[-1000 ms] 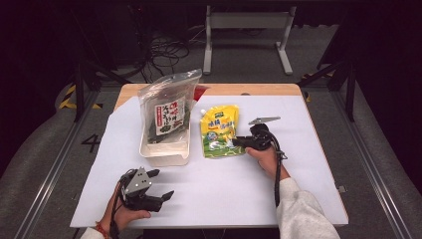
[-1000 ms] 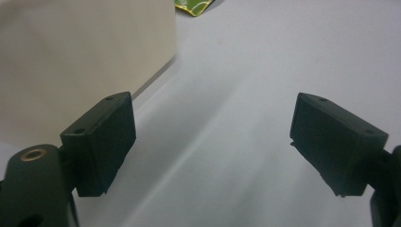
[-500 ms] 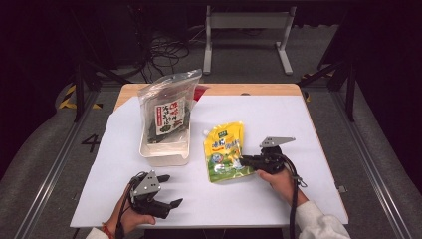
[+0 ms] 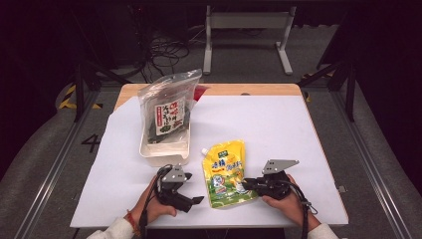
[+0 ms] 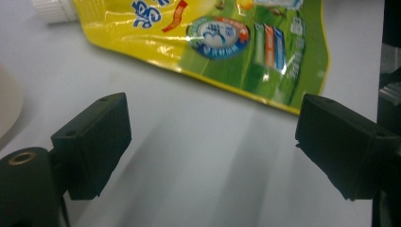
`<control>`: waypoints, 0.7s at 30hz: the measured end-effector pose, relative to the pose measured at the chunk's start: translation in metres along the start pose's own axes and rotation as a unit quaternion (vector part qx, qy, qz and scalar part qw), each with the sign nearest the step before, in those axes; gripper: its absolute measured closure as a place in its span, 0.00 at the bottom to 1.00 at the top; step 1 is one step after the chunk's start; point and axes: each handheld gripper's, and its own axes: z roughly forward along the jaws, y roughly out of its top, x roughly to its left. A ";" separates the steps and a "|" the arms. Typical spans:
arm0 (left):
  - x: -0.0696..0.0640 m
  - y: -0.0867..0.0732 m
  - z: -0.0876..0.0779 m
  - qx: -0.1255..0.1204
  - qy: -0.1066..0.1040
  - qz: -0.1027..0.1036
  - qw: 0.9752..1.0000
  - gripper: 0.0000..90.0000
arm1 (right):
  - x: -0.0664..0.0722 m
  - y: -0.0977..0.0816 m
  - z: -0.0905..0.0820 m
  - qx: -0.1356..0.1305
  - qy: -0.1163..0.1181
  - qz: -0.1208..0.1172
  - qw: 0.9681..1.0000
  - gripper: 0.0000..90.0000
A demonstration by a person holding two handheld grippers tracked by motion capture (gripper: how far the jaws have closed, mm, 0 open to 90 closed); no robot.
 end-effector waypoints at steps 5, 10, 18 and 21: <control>0.014 0.014 0.019 0.006 0.000 -0.043 0.999 0.12 | 0.006 -0.009 -0.002 -0.034 -0.009 -0.028 0.999 0.91; 0.012 0.023 0.029 0.007 -0.030 -0.056 0.998 0.09 | 0.011 -0.012 -0.005 -0.050 -0.013 -0.049 0.997 0.92; 0.007 0.016 0.023 0.012 -0.008 -0.040 0.999 0.11 | 0.019 -0.011 -0.016 -0.066 -0.003 -0.076 0.995 0.93; 0.011 0.009 0.016 0.007 -0.008 -0.041 0.999 0.11 | 0.022 -0.011 -0.018 -0.075 0.011 -0.078 0.994 0.93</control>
